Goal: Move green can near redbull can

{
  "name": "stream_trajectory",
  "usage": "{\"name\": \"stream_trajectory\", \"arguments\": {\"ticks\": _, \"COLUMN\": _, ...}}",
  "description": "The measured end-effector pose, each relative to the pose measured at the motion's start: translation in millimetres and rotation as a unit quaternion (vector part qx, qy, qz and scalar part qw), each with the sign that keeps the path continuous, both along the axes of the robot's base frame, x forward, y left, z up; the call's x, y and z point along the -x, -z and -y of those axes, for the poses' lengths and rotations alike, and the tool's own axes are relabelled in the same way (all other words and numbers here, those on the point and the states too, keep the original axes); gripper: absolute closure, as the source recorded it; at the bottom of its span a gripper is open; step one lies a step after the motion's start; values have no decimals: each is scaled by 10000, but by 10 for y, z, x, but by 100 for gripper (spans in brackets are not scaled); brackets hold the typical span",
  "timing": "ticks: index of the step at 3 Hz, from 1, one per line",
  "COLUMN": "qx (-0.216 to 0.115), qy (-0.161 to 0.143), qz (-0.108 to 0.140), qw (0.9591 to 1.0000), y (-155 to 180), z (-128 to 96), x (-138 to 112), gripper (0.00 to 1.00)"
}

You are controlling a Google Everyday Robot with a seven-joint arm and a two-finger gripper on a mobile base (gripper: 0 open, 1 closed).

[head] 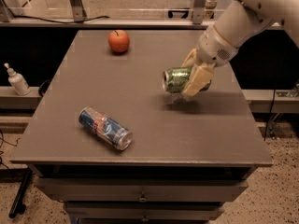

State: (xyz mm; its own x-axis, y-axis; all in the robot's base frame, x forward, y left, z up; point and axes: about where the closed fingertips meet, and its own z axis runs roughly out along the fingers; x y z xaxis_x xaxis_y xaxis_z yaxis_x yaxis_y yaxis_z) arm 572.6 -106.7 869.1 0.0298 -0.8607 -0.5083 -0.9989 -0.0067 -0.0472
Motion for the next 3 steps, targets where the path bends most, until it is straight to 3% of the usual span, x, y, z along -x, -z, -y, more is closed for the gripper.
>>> {"name": "stream_trajectory", "arguments": {"ticks": 1, "qx": 427, "qy": -721, "qz": 39, "qw": 9965, "y": 246, "z": -254, "x": 400, "gripper": 100}}
{"name": "stream_trajectory", "arguments": {"ticks": 2, "qx": 736, "qy": -1132, "qz": -179, "qw": 9907, "y": 499, "z": -339, "x": 757, "gripper": 100}}
{"name": "stream_trajectory", "arguments": {"ticks": 3, "qx": 737, "qy": -1132, "qz": -178, "qw": 9907, "y": 410, "z": -339, "x": 757, "gripper": 100}}
